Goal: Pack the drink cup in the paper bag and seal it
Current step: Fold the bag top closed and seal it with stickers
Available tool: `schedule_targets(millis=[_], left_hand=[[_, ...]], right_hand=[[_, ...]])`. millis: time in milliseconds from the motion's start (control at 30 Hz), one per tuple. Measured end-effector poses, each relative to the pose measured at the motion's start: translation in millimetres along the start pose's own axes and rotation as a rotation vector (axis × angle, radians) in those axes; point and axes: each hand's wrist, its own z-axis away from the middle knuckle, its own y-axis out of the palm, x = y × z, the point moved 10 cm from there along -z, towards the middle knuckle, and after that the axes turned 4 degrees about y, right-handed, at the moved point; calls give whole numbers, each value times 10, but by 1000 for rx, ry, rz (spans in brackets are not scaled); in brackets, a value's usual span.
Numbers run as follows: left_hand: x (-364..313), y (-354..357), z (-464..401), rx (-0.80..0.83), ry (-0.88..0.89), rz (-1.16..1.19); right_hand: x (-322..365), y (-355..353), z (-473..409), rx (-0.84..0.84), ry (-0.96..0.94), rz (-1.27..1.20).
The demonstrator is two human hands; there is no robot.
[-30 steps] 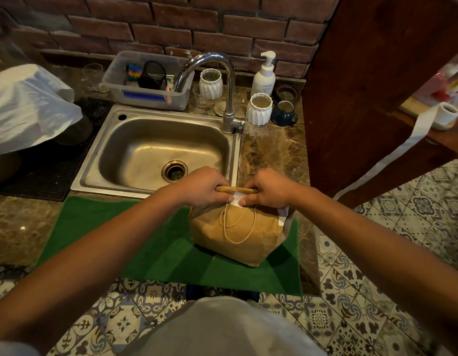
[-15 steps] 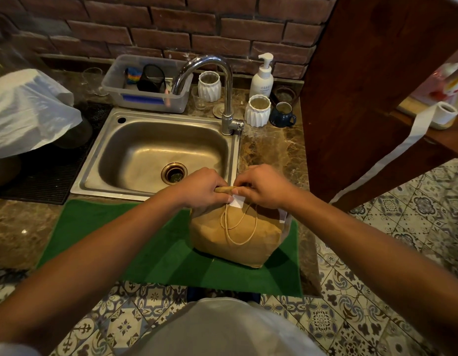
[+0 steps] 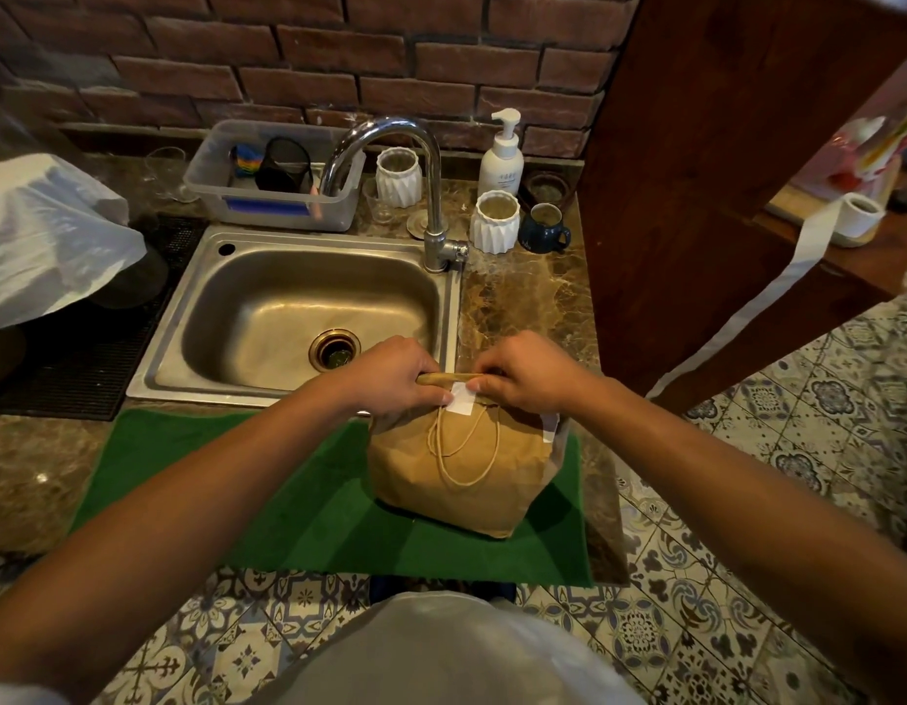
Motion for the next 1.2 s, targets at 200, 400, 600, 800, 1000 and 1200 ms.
schedule_targets(millis=[200, 400, 600, 800, 1000, 1200], left_hand=[[81, -25, 18, -38, -37, 26], [429, -151, 279, -190, -133, 290], [723, -30, 707, -389, -189, 574], [700, -4, 762, -482, -184, 539], [422, -200, 691, -508, -127, 499], [-239, -416, 381, -469, 69, 455]], right_hand=[[-175, 38, 78, 14, 74, -70], [-564, 6, 276, -14, 214, -176], [-1013, 83, 611, -162, 375, -501], [-1121, 238, 835, -242, 371, -726], [-1146, 98, 1077, -379, 369, -774], [-1197, -230, 1811, -651, 497, -817]])
